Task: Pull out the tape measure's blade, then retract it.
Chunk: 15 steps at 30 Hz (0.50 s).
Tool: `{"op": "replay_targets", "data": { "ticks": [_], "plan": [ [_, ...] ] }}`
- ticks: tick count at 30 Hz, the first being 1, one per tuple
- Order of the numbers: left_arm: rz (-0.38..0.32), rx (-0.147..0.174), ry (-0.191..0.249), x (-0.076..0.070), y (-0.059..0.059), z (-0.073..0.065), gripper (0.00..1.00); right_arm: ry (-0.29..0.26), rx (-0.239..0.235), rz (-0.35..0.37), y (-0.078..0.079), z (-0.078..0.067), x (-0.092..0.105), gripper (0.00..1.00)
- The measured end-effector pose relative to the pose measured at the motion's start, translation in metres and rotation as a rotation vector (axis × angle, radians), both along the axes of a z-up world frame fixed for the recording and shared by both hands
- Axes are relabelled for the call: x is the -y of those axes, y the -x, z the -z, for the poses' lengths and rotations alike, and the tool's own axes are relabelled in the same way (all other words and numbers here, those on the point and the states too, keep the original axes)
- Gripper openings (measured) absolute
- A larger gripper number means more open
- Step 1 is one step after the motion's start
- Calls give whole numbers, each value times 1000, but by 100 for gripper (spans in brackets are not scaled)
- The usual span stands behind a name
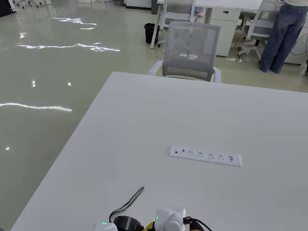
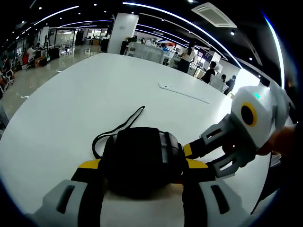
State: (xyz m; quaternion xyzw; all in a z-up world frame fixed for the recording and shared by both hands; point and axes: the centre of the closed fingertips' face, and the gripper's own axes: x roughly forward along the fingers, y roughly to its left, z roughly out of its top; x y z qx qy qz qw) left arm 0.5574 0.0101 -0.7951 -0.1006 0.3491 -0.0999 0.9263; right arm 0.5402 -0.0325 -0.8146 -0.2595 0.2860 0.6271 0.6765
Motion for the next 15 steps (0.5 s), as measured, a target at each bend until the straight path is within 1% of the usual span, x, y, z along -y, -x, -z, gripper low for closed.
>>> {"op": "replay_targets", "data": {
  "ticks": [4, 5, 7, 9, 11, 15],
  "plan": [
    [16, -6, -11, 0, 0, 2, 66, 2, -1, 4, 0, 1, 0, 16],
    [19, -5, -13, 0, 0, 0, 66, 4, 7, 8, -2, 1, 0, 17],
    [19, -5, -21, -2, 0, 0, 68, 5, 3, 32, -4, 1, 1, 20],
    [18, -1, -11, -4, 0, -2, 69, 2, 4, 24, -2, 1, 1, 21],
    [20, 4, -16, -6, 0, -2, 70, 5, 7, 27, -2, 1, 2, 22],
    [51, 19, -26, -7, 3, -10, 72, 4, 9, 44, -3, 0, 6, 25]
  ]
}}
